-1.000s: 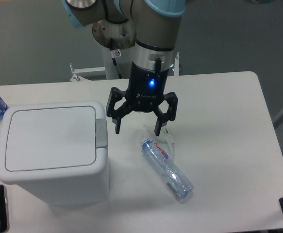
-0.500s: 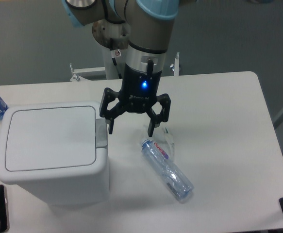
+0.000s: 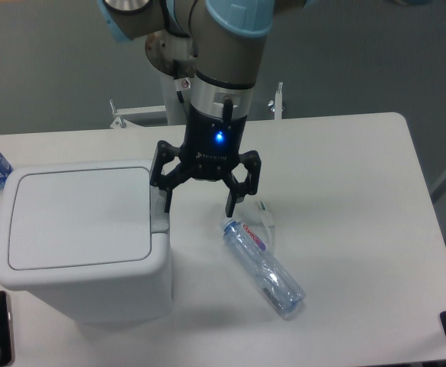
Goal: Open the trash can
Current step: 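Lower the gripper onto the grey button and press it down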
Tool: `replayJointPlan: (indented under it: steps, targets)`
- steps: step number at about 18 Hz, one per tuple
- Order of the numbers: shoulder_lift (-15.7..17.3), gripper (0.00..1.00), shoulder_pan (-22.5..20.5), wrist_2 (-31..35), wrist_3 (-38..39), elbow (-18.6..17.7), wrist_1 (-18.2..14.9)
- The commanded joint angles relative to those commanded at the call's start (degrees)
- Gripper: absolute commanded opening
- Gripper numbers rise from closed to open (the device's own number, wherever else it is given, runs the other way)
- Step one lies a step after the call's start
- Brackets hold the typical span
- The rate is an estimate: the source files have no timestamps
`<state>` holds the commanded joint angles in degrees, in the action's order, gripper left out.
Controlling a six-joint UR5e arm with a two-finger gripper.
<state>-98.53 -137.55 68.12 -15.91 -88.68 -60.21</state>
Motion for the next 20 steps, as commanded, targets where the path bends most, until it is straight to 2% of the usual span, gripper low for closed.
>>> replayJointPlan:
  steps: [20]
  targets:
    - [-0.1, 1.0, 0.4, 0.1, -0.2, -0.7, 0.3]
